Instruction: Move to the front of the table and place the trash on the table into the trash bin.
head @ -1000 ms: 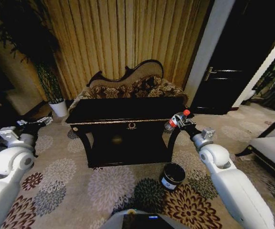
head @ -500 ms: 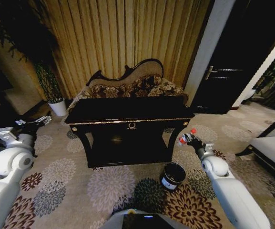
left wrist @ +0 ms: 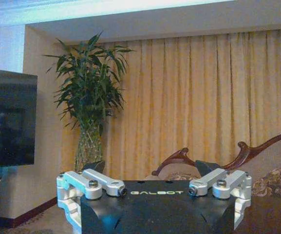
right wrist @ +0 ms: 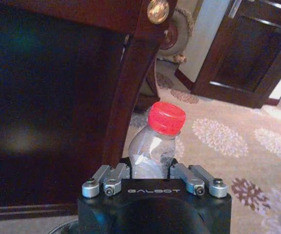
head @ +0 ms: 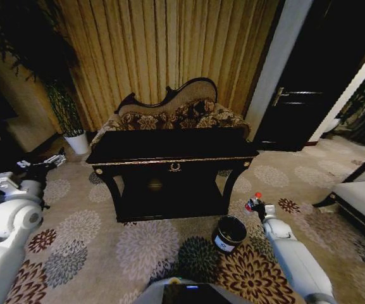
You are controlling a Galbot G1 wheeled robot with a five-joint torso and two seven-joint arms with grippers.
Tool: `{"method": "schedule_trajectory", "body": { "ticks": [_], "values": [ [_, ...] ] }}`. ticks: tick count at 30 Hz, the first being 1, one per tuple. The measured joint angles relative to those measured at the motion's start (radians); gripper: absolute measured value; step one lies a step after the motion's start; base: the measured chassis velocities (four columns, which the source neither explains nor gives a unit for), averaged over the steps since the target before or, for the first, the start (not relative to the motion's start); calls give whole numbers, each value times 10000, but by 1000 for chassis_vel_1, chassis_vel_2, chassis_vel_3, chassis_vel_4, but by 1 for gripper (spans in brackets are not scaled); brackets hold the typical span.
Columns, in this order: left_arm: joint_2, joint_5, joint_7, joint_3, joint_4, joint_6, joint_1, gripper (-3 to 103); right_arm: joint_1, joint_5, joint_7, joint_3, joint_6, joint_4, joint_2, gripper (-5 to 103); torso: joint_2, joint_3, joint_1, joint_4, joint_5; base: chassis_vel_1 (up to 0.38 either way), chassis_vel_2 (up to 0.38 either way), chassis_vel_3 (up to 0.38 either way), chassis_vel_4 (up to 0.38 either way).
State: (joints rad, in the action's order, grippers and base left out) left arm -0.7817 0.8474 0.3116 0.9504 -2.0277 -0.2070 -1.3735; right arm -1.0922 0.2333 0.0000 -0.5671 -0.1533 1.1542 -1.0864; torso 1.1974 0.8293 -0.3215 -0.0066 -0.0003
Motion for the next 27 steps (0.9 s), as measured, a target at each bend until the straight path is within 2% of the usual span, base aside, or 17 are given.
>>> {"method": "schedule_trajectory", "body": {
  "ticks": [10,16,20,27],
  "values": [
    [-49,-4,6,47,-259,0,-100,100,-283,-165,0,-134,131,403,-691,31,1,0,0,0,0,0,0,0,0],
    [-221,-87,21,66,-470,-32,-220,100,102,-579,0,102,193,-120,-1187,31,0,0,1,1,2,0,0,0,0],
    [-243,-113,27,195,-563,-36,-360,100,448,-1064,0,95,506,-833,-1557,31,0,-1,0,1,3,0,0,0,0],
    [-230,-110,27,300,-584,-36,-472,100,533,-1182,0,-24,626,-972,-1650,31,1,0,1,-1,1,0,0,0,0]
  ]
}}
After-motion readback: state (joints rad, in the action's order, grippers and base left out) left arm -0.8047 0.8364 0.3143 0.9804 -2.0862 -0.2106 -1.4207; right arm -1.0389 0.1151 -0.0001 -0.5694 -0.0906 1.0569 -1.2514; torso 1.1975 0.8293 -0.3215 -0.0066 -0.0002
